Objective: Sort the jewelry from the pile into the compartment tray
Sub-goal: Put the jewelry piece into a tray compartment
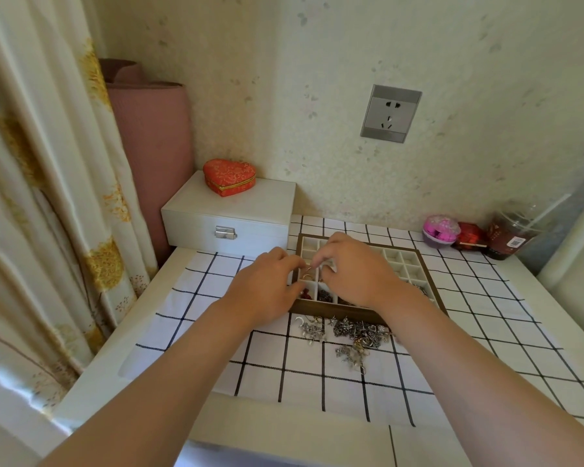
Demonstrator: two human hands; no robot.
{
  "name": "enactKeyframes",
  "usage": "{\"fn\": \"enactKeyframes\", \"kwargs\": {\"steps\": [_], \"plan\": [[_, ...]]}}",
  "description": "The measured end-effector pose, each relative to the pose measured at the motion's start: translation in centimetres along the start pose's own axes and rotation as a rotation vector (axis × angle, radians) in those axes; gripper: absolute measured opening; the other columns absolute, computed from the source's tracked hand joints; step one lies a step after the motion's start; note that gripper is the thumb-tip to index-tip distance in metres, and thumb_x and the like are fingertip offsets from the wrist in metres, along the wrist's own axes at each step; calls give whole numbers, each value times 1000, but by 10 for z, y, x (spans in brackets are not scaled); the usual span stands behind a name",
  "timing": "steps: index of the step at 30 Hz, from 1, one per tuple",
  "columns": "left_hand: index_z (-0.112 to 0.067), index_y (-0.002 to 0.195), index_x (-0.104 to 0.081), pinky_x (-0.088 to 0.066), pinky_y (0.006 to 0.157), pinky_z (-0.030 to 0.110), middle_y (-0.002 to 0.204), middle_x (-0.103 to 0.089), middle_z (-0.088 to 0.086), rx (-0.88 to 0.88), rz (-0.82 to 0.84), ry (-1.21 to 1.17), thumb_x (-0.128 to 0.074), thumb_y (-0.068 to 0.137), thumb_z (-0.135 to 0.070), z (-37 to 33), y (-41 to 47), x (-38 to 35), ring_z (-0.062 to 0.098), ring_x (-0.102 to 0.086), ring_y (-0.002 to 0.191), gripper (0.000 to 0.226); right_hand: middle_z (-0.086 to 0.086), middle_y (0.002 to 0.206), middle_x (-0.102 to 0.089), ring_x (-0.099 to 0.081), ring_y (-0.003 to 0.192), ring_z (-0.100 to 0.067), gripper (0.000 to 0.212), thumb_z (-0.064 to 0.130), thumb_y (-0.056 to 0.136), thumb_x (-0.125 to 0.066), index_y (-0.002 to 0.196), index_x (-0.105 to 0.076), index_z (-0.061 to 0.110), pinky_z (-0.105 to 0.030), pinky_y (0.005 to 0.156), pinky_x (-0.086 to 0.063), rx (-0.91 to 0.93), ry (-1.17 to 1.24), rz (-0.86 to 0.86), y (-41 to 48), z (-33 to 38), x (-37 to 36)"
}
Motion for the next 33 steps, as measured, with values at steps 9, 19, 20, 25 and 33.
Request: {"fn": "enactKeyframes", "kwargs": {"steps": [9, 19, 20, 25, 33], "plan": [[-35, 102, -62, -45, 70, 24, 97, -62, -13, -23, 44, 10, -58, 94, -33, -11, -37, 13, 6, -55, 84, 9, 21, 84, -53, -53, 80, -1, 18, 23, 88, -66, 95, -76, 36, -24, 68, -47, 128, -73, 166, -37, 24, 6], [-38, 114, -71, -37, 71, 23, 108, -60, -12, -101, 139, 171, -53, 99, -35, -18, -50, 6, 10, -57, 99, 24, 22, 93, -68, -53, 80, 4, 21, 25, 93, -63, 108, -76, 33, -21, 80, -51, 72, -124, 409, -63, 31, 8], [-38, 110, -72, -37, 71, 22, 107, -60, -13, -96, 140, 171, -54, 98, -35, -17, -50, 6, 8, -57, 98, 22, 25, 83, -63, -55, 76, 5, 19, 25, 91, -66, 105, -77, 32, -18, 74, -50, 46, -107, 448, -63, 28, 9], [-38, 116, -68, -36, 71, 23, 106, -62, -14, -65, 133, 161, -50, 99, -39, -15, -49, 8, 7, -56, 94, 25, 22, 78, -60, -54, 71, 7, 14, 29, 90, -67, 100, -74, 36, -16, 65, -42, -44, 11, 449, -61, 16, 16], [-37, 99, -72, -44, 75, 22, 98, -64, -17, 37, 203, 89, -61, 92, -37, -20, -47, 8, 4, -56, 90, 14, 17, 104, -68, -60, 90, 2, 19, 30, 94, -63, 108, -73, 38, -21, 80, -52, -30, 29, 327, -54, 18, 10]]}}
Point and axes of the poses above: each hand's wrist, its own y-axis towards the middle knuckle, its own x-axis out of the back of the hand, z = x × y, the point moved 3 cm from there along y, towards the middle knuckle
